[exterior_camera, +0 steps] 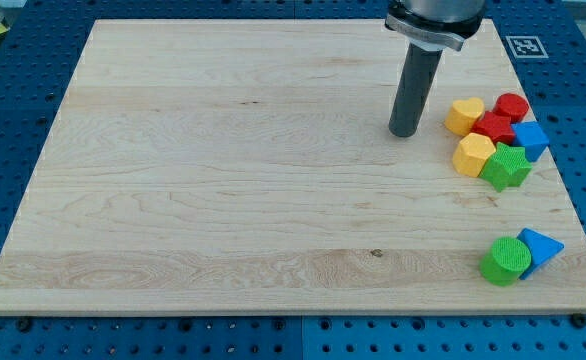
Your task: Push the red circle into the yellow heart
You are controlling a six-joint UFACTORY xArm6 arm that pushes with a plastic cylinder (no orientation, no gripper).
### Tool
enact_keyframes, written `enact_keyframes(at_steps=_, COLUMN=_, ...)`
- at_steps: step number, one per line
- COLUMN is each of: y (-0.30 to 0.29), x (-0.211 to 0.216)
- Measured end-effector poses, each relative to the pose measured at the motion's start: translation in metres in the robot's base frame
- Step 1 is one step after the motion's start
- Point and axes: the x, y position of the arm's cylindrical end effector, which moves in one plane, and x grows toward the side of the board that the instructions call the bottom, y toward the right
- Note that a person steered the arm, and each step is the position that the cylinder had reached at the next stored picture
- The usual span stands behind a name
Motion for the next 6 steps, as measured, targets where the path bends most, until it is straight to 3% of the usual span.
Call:
enact_keyframes(at_steps=1, y=-0.019, x=-0.032)
enact_keyframes(at_steps=2, y=-0.012, x=-0.092)
enact_keyframes(at_steps=3, y=0.059, x=-0.108)
enact_keyframes(at_steps=4, y=0.166, x=-0.102)
enact_keyframes(at_steps=5, y=0.217, x=-0.053)
enact_keyframes(at_steps=6, y=0.212, x=-0.019)
